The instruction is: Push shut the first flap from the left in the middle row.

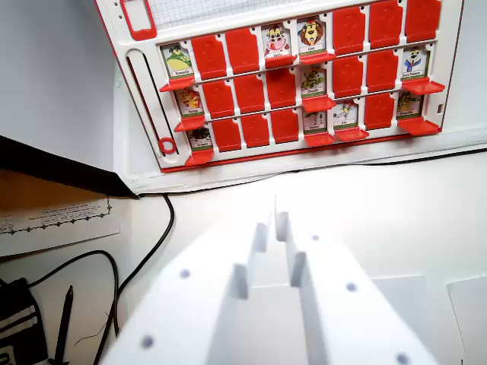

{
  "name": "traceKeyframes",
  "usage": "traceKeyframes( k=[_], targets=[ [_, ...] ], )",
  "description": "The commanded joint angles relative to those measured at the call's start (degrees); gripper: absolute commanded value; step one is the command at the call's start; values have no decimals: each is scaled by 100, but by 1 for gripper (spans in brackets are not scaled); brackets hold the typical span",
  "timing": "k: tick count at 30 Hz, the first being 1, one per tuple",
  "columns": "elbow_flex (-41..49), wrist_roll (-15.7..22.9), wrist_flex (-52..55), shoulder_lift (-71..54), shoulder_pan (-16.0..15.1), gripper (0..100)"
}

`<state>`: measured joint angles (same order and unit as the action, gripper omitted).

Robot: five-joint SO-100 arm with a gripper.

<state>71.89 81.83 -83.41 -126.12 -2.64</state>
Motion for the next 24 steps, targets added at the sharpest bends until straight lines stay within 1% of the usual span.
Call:
traceKeyframes(
  k=[1,2,3,5,7,10,12,14,18,20,21,22,23,24],
  targets=[
    [26,-747,958,-88,-448,0],
    [-26,-686,958,-35,-501,0],
    [-62,-817,958,0,-527,0],
    [-35,-747,940,0,-527,0],
    [70,-826,940,-44,-519,0],
    [105,-729,896,-62,-492,0],
    [114,-536,870,-44,-527,0],
    [79,-536,861,-18,-554,0],
    [220,-536,844,-123,-404,0],
    [325,-510,853,-176,-378,0],
    [360,-334,870,-193,-378,0],
    [369,-70,888,-185,-378,0],
    [404,97,984,-185,-352,0],
    [404,158,1011,-176,-343,0]
  ],
)
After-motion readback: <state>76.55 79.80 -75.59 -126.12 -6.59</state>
